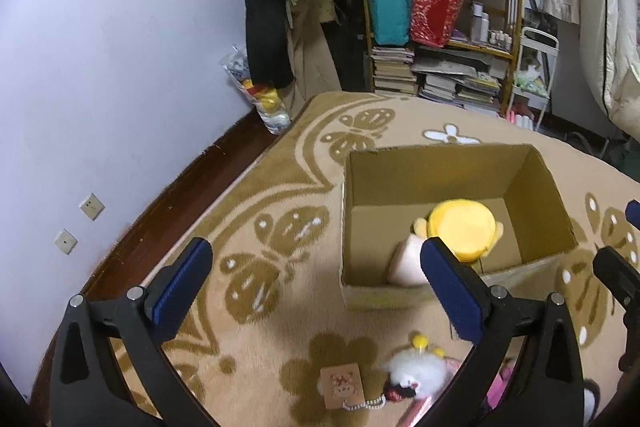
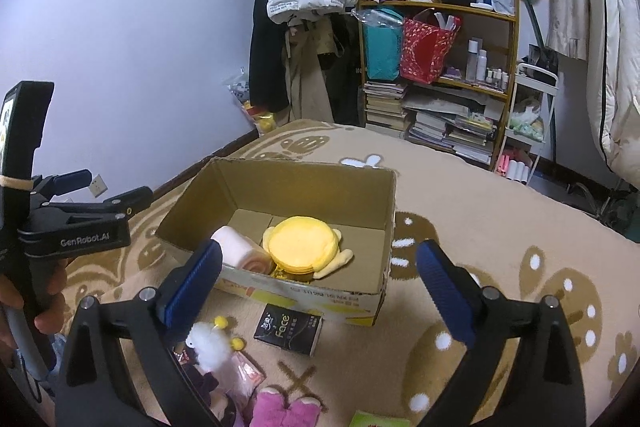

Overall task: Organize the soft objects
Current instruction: 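Move both tools back toward the remaining toys beside the box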

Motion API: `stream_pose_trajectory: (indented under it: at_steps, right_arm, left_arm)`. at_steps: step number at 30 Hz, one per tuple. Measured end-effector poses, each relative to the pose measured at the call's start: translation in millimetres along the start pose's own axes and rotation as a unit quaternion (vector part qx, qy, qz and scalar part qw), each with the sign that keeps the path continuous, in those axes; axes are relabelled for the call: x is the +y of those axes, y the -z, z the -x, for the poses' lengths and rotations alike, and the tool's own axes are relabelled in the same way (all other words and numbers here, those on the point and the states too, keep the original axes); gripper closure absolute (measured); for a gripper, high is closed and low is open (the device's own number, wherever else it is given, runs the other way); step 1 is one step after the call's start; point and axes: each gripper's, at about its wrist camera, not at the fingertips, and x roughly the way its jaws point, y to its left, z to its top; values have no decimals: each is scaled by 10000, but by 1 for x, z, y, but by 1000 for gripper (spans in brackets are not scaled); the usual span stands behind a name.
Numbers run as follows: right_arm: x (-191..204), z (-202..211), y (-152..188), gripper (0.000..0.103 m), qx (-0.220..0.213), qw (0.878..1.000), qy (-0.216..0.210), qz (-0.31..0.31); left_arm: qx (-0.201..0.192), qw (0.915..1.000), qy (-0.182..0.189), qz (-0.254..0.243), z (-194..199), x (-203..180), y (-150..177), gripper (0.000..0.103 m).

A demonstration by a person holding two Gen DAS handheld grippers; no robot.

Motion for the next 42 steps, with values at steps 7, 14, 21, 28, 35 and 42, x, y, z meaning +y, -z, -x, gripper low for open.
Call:
stream_pose_trajectory:
  at_steps: [7, 14, 21, 28, 35, 42]
  right_arm:
    - [5, 16, 8, 1, 26, 10000, 35, 75]
    - [16, 27, 19, 1, 131, 9998, -100, 112]
    - [34, 22, 45, 1, 547, 9979, -361, 3]
    - [47, 13, 60, 1, 826, 9944, -660, 82]
    - [53, 1, 76, 1, 988, 9912, -865, 142]
    - [68, -10, 85, 2, 1236, 9865, -1006, 382]
  left_arm:
    - [259, 9993, 196, 189, 4, 10, 13, 0]
    - [538, 9972, 422, 289, 8, 10, 27, 0]
    - [837, 9954, 411, 208, 4, 6, 36, 0]
    - [1255, 9909, 449, 201, -10, 9, 47, 0]
    - [1617, 9849, 617, -5, -23, -2, 55, 0]
    - [1895, 9801, 558, -186, -41, -13, 61, 0]
